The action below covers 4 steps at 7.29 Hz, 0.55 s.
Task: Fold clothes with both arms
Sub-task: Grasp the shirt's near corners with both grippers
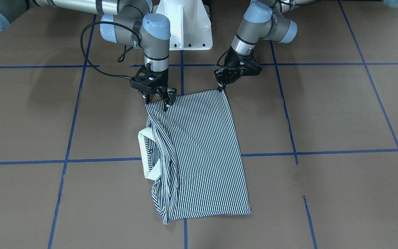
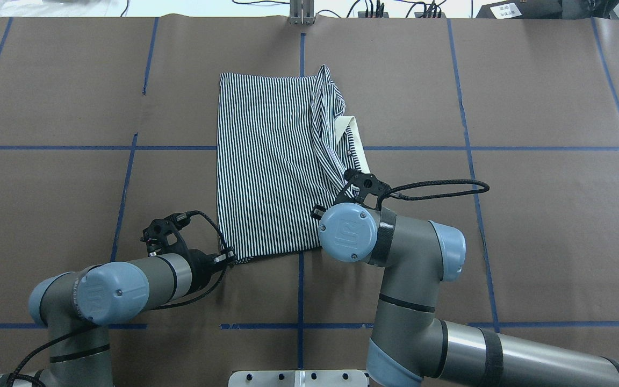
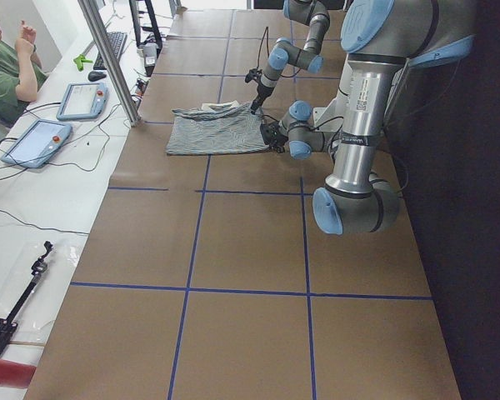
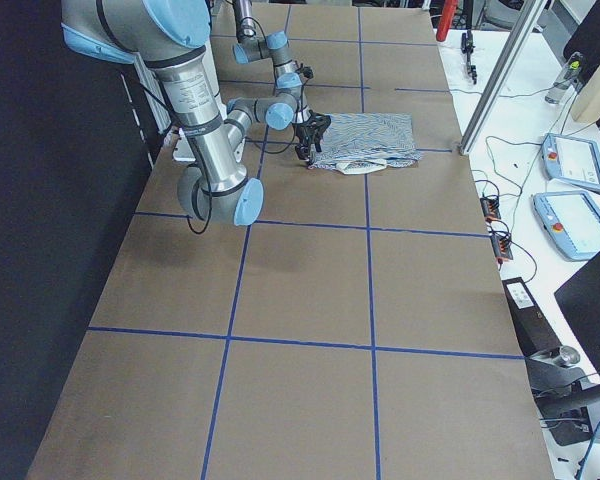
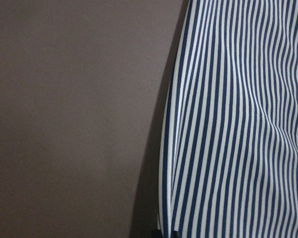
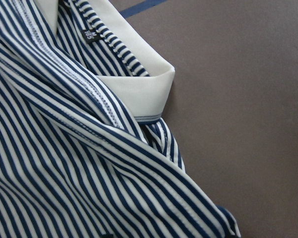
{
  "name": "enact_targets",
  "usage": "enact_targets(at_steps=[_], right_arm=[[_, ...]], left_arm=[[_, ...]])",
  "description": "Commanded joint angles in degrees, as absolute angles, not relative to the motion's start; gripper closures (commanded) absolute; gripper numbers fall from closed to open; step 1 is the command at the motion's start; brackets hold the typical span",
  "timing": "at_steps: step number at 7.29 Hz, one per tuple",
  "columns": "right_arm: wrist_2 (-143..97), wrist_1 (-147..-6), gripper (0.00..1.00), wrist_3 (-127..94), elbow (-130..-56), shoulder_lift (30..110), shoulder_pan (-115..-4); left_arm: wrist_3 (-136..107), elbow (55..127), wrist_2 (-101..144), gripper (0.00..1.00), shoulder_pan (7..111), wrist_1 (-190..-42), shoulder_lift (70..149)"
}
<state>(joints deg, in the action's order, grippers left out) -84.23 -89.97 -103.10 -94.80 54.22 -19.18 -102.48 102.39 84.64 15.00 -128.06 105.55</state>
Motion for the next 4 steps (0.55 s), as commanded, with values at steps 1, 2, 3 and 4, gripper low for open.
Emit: enact_targets(at_steps=[1, 2, 3, 4], right_arm=[[-84.1, -89.7, 0.22, -104.2, -91.9, 52.1, -19.1], [-84.1, -89.8, 0.48, -104.2, -92.0, 51.9, -19.1], [-84.2, -90.0, 0.99, -103.9, -92.2, 52.1, -19.2], [-84.3, -90.2, 1.00, -103.5, -92.8, 52.3, -19.2]], left_arm=[[-102.5, 102.4, 84.6, 1.00, 14.9, -128.1, 105.6], [-102.5, 102.4, 84.6, 1.00, 14.9, -128.1, 105.6], [-102.5, 102.4, 84.6, 1.00, 14.9, -128.1, 105.6], [-102.4, 102.4, 84.6, 1.00, 14.9, -128.1, 105.6]])
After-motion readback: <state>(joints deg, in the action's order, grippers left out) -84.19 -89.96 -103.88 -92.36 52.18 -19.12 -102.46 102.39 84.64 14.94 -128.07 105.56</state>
